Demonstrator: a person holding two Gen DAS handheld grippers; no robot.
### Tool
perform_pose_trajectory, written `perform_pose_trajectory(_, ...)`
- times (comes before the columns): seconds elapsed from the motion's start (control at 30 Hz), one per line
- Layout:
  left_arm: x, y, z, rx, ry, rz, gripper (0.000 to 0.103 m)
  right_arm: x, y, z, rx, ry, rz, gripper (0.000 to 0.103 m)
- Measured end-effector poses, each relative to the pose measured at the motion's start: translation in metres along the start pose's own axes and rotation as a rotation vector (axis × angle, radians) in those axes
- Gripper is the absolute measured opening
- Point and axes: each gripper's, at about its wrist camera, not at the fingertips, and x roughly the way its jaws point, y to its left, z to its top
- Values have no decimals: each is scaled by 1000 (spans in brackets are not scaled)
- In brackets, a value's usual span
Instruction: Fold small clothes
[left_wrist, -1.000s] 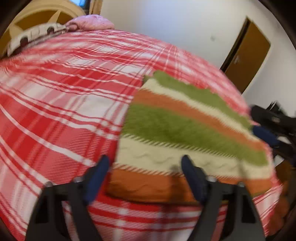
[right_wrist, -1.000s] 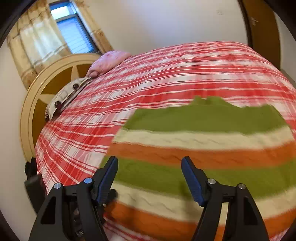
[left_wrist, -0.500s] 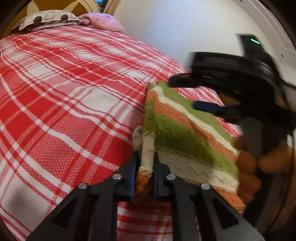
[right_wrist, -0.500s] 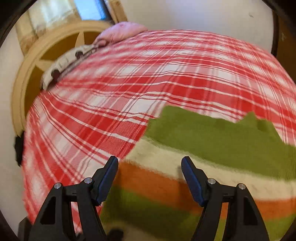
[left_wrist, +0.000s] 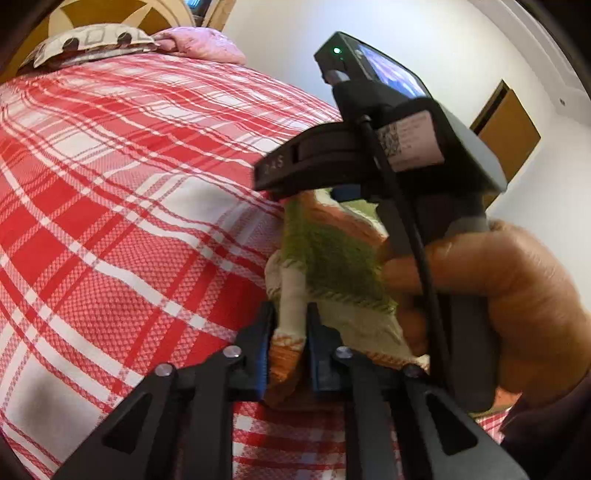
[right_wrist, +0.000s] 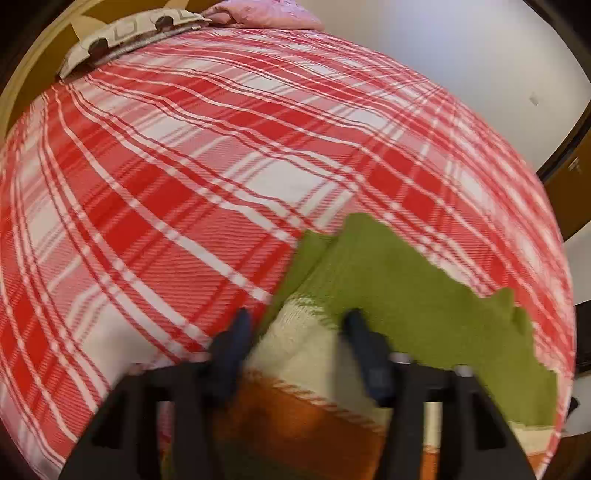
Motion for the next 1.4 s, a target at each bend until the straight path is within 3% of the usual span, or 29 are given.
perform_pose_trajectory(0.13,-5,0,3,-2,12,-16,14,-9,-20,-4,61,-14,74,14)
perform_pose_trajectory(0.17,-8,-2,4,7,11,-19,13,-13,-30,-5,106,-18,121,12)
perform_pose_trajectory(0.37,-32,-22,7,82,-40,-26,13,-34,-75,-19,292,-69,306,10)
perform_pose_trajectory(0.63,-57,-65,4,203,-75,-73,13,-68,-133,-33,413,-158,420,10)
perform_pose_trajectory(0.9,-57,-133,-6,342,-76,-151,13,-94,-208,-76,490,-209,426,10)
perform_pose_trajectory(1.17,-43,-207,-35,473,-21,-249,13,-117,-284,-132,545,-252,365,10)
perform_pose_trajectory(1.4,-29,-257,-64,560,23,-300,13,-108,-340,-188,631,-238,324,10)
